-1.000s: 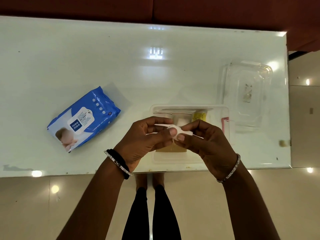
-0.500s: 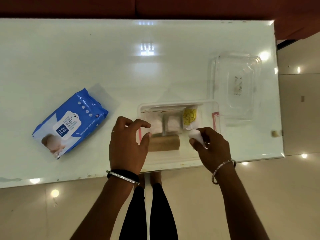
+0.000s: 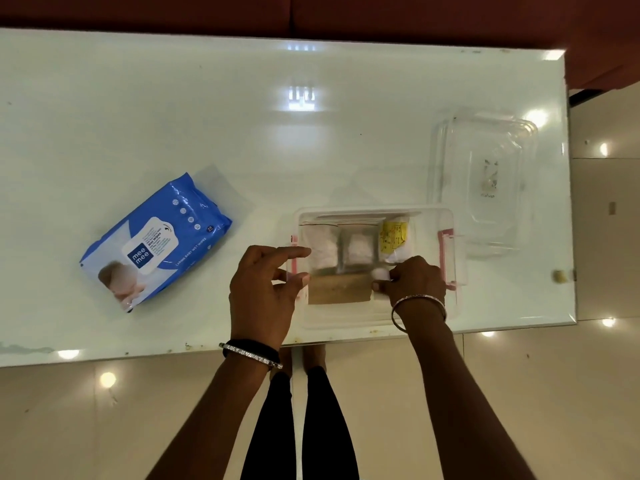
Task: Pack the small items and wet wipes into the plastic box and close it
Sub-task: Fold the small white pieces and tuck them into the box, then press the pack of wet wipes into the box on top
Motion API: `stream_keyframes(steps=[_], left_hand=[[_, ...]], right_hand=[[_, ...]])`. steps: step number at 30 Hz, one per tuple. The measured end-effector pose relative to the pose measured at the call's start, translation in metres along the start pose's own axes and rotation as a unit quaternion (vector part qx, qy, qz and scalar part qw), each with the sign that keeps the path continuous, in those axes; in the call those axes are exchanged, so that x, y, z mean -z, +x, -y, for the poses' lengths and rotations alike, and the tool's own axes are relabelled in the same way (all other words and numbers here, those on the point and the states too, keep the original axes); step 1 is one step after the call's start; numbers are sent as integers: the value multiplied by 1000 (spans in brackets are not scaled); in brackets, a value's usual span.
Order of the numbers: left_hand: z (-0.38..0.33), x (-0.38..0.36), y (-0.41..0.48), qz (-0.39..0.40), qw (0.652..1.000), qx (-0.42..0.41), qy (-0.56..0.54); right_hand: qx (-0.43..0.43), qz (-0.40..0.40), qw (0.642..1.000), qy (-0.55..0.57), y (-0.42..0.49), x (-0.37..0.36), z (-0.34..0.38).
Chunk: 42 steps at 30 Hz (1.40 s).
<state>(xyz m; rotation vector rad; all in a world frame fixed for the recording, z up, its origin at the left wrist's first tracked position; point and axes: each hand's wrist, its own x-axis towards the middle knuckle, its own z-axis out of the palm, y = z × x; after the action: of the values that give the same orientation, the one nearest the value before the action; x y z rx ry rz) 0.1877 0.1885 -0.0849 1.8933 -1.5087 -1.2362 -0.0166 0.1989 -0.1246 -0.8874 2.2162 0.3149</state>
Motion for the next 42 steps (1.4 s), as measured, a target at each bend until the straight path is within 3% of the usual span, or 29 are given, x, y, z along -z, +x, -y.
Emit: stream_keyframes(steps=[4, 8, 11, 14, 16, 18, 21, 25, 28, 33, 37, 42], left_hand=[[9, 6, -3, -5, 999, -14, -51], [25, 25, -2, -68, 981, 35, -180], [44, 50, 2, -144, 960, 89, -224], [66, 77, 2, -225, 942, 119, -218], [80, 93, 0, -287, 931, 131, -186], [95, 106, -2, -350, 917, 133, -138], [119, 122, -1, -406, 893, 178, -80], [150, 129, 8, -371, 861, 319, -137], [168, 130, 17, -320, 835, 376, -243], [177, 130, 27, -271, 814, 392, -333], [176, 133, 29, -273, 775, 384, -421], [165, 134, 22, -239, 774, 350, -469]], right_hand=[[-1, 23, 998, -55, -6, 12, 3], [55, -154, 984, -76, -34, 29, 16], [200, -268, 941, 48, -60, 36, 55], [382, -214, 888, 141, -78, 24, 102], [433, -155, 870, 180, -82, 5, 132], [430, -125, 866, 222, -83, -18, 158], [359, -70, 891, 270, -77, -51, 192], [303, -24, 930, 207, -60, -75, 226], [260, 3, 949, 180, -47, -83, 244], [228, 47, 957, 174, -34, -91, 254], [217, 44, 957, 186, -26, -93, 250], [256, 20, 942, 217, -35, -87, 237]])
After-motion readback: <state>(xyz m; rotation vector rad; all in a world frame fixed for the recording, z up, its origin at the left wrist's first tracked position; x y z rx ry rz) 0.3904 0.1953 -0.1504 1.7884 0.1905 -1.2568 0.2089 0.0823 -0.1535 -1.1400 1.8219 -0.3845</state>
